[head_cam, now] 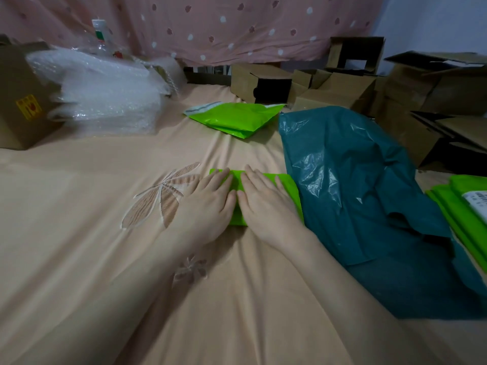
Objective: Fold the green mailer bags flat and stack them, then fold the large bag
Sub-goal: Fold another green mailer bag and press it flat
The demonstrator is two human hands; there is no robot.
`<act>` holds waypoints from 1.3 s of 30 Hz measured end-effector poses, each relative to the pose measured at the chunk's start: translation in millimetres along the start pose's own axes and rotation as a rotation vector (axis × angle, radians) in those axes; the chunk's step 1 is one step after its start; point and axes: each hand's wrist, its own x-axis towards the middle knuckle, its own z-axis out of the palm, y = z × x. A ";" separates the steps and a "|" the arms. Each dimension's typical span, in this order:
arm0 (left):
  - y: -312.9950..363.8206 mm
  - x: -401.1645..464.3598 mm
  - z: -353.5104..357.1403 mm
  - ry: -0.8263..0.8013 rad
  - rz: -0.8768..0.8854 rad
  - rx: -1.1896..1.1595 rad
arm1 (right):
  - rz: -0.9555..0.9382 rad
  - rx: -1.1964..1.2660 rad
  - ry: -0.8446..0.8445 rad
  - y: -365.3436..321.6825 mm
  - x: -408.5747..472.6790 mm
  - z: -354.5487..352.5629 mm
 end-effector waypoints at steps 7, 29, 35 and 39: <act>-18.1 -3.1 21.7 -0.178 0.087 0.050 | -0.018 -0.041 -0.121 -7.1 5.3 12.0; 39.3 11.3 -7.8 -0.080 0.008 -0.063 | 0.080 0.067 0.000 27.9 -16.4 -12.1; 44.4 15.3 21.0 -0.186 0.097 -0.028 | 0.134 0.084 -0.114 45.3 -26.2 4.4; 44.2 14.7 24.9 -0.174 0.098 -0.011 | 0.121 0.165 -0.117 48.2 -23.9 9.1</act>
